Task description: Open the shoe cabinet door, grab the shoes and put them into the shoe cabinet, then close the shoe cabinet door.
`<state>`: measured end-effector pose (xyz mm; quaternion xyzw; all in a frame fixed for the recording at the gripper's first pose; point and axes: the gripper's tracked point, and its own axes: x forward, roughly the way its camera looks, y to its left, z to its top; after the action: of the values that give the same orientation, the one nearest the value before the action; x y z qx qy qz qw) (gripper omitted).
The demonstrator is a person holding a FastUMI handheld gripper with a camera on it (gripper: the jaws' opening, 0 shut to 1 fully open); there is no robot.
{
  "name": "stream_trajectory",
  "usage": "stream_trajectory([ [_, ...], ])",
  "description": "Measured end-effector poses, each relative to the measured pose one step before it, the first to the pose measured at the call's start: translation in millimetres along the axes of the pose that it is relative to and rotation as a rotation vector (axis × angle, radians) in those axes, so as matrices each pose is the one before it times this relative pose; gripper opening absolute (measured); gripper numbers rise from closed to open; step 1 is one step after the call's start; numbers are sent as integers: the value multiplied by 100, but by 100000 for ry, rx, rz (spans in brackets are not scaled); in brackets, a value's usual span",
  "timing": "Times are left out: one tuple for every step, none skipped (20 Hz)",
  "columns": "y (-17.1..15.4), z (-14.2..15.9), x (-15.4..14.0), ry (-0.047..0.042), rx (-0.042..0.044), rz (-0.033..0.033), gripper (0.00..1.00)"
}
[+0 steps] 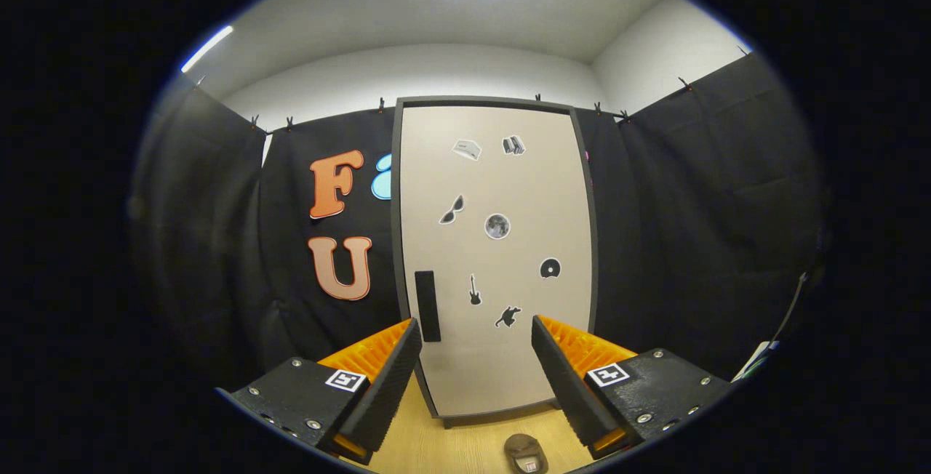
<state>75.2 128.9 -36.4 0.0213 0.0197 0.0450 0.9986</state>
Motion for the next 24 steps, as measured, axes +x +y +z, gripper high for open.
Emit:
stream_trajectory([
  [327,-403,905,16,-50,677,95],
  [150,-301,1016,-191,-146,-38,95],
  [191,-520,1009,330,218,175,95],
  [469,-457,1070,311,702,1097,95],
  [464,-365,1074,499,850,927,94],
  [301,-381,1017,-57,1010,798,94],
  [486,-389,1157,-125,683,1456,92],
  [371,-518,1185,678,-145,1361,92],
  [321,-544,1088,503,-254,1301,91],
  [431,-276,937,132,-270,1595,91],
  [414,-225,912,-132,-244,1362,90],
  [255,-180,888,-238,-461,934,90],
  [215,-278,908,60,-611,619,88],
  [337,-327,967,411,-520,977,87],
  [203,-123,714,11,-217,801,85],
  [0,-114,785,-223,-146,162,84],
  [90,-124,648,-93,218,357,82],
  [182,-207,746,59,156,794,80],
  [96,-252,617,486,-70,460,78],
  [60,-331,536,603,-133,305,77],
  [-52,-228,500,461,-148,-145,74],
  [59,-85,493,134,-91,-251,72],
  [16,-44,429,-135,-428,-572,68],
  [177,-145,476,127,-724,80,64],
])
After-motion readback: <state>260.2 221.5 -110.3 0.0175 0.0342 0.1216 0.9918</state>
